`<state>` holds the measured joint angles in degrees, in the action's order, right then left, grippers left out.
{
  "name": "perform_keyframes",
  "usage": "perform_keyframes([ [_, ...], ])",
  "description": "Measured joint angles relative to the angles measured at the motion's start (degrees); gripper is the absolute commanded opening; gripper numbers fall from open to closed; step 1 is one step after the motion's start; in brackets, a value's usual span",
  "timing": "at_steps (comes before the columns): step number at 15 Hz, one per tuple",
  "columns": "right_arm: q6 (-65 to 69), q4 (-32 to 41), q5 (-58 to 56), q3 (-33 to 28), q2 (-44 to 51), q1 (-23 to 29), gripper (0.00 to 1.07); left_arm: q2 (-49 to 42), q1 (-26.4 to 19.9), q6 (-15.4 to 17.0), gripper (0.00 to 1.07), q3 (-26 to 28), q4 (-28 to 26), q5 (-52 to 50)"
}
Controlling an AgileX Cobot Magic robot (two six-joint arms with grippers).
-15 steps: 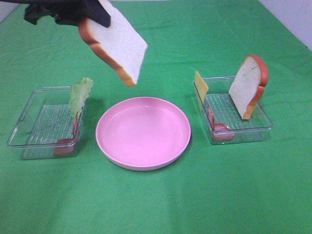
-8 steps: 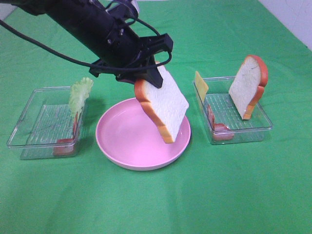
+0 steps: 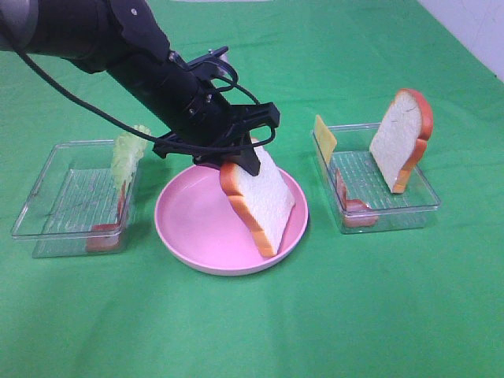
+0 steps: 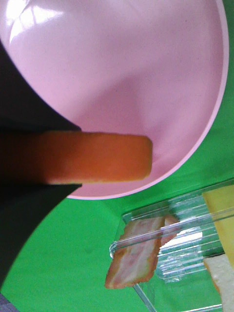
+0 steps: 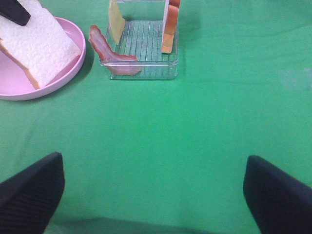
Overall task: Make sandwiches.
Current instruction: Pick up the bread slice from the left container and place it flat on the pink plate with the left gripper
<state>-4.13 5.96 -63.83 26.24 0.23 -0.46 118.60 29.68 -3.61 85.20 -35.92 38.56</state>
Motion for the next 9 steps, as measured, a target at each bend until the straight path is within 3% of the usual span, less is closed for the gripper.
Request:
perform_keyframes([
  [3,0.0,0.0,0.0,0.0,0.0,0.0,0.95,0.1,0.1,0.0,0.08,0.0,0.0,-0.7],
  [5,0.0,0.0,0.0,0.0,0.0,0.0,0.95,0.3,0.1,0.0,0.17,0.0,0.4,-1.1],
  [9,0.0,0.0,0.0,0.0,0.0,0.0,0.95,0.5,0.1,2.6,0.76,0.0,4.9,-1.1],
])
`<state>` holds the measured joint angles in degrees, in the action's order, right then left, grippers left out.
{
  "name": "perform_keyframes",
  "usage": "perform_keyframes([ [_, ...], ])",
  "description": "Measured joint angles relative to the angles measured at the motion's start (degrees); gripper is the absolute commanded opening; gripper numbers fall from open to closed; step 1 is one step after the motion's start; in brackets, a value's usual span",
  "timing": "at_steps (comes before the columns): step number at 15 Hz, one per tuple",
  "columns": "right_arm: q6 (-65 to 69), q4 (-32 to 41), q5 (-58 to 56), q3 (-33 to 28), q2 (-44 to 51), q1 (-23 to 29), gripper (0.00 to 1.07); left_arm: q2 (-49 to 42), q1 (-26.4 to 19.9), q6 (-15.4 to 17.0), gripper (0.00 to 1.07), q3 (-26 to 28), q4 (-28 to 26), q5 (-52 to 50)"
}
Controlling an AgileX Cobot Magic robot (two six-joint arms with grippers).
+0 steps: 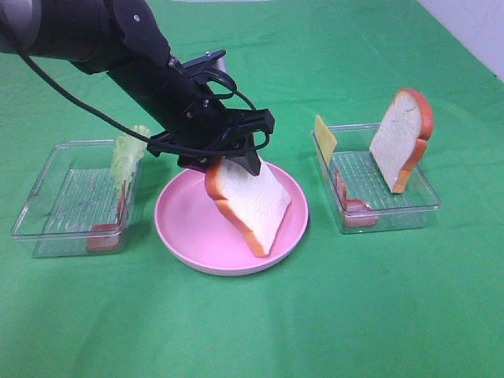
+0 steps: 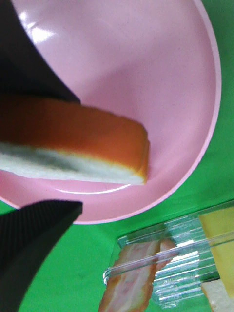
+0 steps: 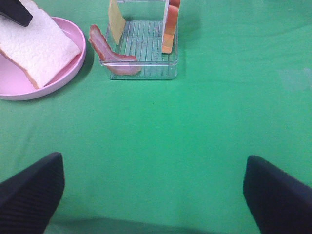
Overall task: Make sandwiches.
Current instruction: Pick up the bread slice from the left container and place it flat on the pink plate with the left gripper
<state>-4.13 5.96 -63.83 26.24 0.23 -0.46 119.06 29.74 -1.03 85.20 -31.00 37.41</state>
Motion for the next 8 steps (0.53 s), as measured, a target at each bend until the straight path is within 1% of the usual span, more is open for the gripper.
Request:
perform_keyframes([
  [1,0.0,0.0,0.0,0.0,0.0,0.0,0.95,0.0,0.0,0.3,0.91,0.0,0.6,-0.1],
  [3,0.0,0.0,0.0,0.0,0.0,0.0,0.95,0.0,0.0,1.0,1.02,0.5,1.0,0.0],
  [4,0.0,0.0,0.0,0.0,0.0,0.0,0.95,0.0,0.1,1.0,1.02,0.9,1.3,0.3],
  [5,0.0,0.0,0.0,0.0,0.0,0.0,0.95,0.0,0.1,2.5,1.02,4.1,4.2,3.5],
  [6,0.0,0.0,0.0,0.0,0.0,0.0,0.95,0.0,0.1,3.3,1.02,4.9,5.6,4.5],
  [7,0.0,0.0,0.0,0.0,0.0,0.0,0.95,0.0,0.1,6.3,1.02,8.1,10.5,8.5],
  [8,0.0,0.0,0.0,0.0,0.0,0.0,0.95,0.0,0.1,7.4,1.02,9.3,12.3,9.8],
])
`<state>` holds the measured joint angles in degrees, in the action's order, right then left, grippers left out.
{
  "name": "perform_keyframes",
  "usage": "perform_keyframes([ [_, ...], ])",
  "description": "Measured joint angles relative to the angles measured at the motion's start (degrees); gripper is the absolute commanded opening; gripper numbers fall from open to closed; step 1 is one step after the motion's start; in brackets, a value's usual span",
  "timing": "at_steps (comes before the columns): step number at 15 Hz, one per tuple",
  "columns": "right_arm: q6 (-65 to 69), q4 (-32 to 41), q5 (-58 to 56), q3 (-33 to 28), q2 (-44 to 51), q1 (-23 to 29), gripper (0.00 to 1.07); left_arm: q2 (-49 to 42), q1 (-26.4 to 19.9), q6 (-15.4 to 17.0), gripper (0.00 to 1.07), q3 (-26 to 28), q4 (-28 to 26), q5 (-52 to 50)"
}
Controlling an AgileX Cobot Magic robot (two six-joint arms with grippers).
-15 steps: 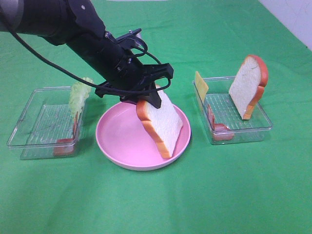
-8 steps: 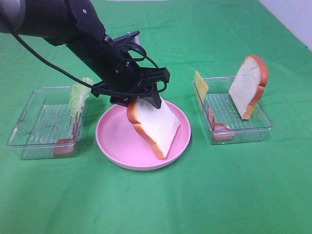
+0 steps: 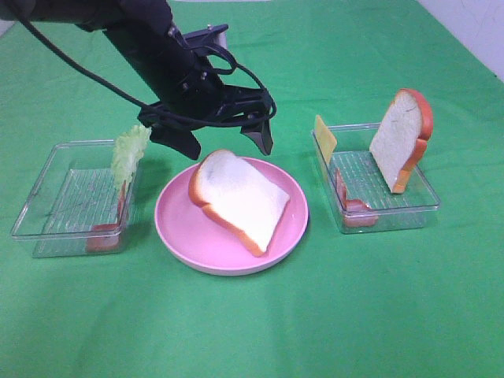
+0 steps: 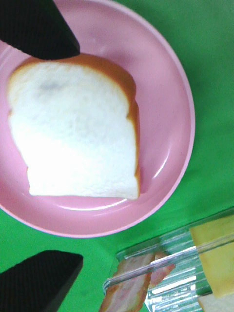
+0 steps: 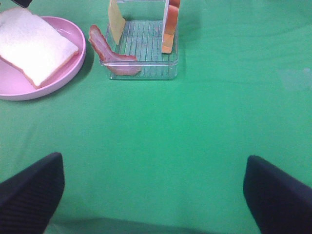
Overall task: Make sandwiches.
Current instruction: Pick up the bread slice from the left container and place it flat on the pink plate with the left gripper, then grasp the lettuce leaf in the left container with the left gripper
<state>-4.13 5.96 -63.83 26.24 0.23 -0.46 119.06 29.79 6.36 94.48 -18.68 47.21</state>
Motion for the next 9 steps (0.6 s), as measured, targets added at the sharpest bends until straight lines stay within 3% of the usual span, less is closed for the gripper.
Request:
perform_keyframes([
  [4,0.0,0.0,0.0,0.0,0.0,0.0,0.95,0.0,0.0,5.0,1.02,12.0,12.4,14.5],
  [7,0.0,0.0,0.0,0.0,0.0,0.0,0.95,0.0,0.0,5.2,1.02,20.5,20.3,21.7],
  [9,0.0,0.0,0.0,0.0,0.0,0.0,0.95,-2.2,-0.2,5.2,1.02,22.2,25.4,22.0],
])
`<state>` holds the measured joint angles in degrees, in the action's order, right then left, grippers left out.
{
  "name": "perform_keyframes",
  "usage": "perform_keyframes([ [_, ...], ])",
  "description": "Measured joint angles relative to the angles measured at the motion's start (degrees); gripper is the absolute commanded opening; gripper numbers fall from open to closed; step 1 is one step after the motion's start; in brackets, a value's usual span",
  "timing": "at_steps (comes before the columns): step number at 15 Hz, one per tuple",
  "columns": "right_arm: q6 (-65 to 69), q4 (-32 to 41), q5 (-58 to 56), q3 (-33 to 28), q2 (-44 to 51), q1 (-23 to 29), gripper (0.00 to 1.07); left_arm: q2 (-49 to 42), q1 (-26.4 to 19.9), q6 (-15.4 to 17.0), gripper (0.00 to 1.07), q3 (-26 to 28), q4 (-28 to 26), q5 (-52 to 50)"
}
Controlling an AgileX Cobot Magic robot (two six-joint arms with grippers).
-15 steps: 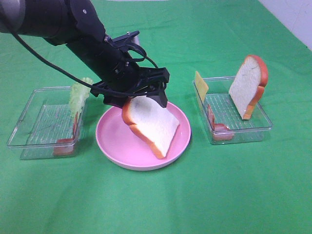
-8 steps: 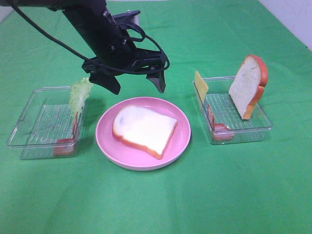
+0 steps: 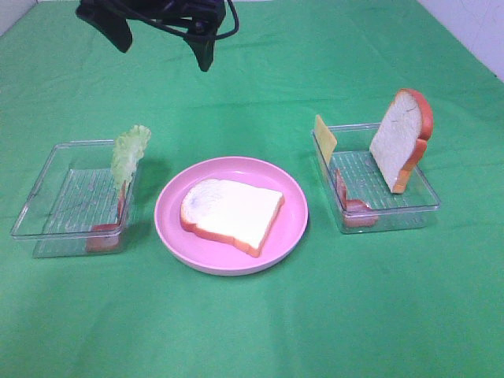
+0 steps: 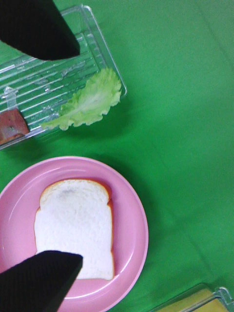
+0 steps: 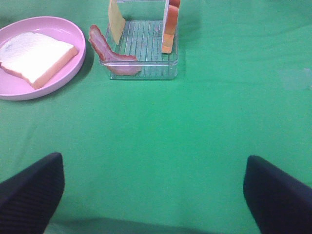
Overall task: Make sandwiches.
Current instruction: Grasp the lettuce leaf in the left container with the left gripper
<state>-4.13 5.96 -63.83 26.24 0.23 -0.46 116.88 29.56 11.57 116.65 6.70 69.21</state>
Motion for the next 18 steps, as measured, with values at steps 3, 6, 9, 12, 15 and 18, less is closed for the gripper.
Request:
perform_keyframes([
  [3,0.0,0.0,0.0,0.0,0.0,0.0,0.95,-3.2,-3.2,0.0,1.02,0.0,0.5,0.2],
  [6,0.0,0.0,0.0,0.0,0.0,0.0,0.95,-5.2,-9.0,0.0,1.02,0.0,-2.9,0.2],
  [9,0.0,0.0,0.0,0.0,0.0,0.0,0.95,-4.4,-12.0,0.1,1.02,0.0,-5.8,0.2],
  [12,0.0,0.0,0.0,0.0,0.0,0.0,0.95,-1.9,-12.0,0.1,1.02,0.0,-7.7,0.3],
  [15,0.0,0.0,0.0,0.0,0.0,0.0,0.95,4.0,-12.0,0.3,1.02,0.0,-9.1,0.5],
  [18,0.0,0.0,0.0,0.0,0.0,0.0,0.95,6.9,-12.0,0.3,1.02,0.0,-10.0,0.5],
])
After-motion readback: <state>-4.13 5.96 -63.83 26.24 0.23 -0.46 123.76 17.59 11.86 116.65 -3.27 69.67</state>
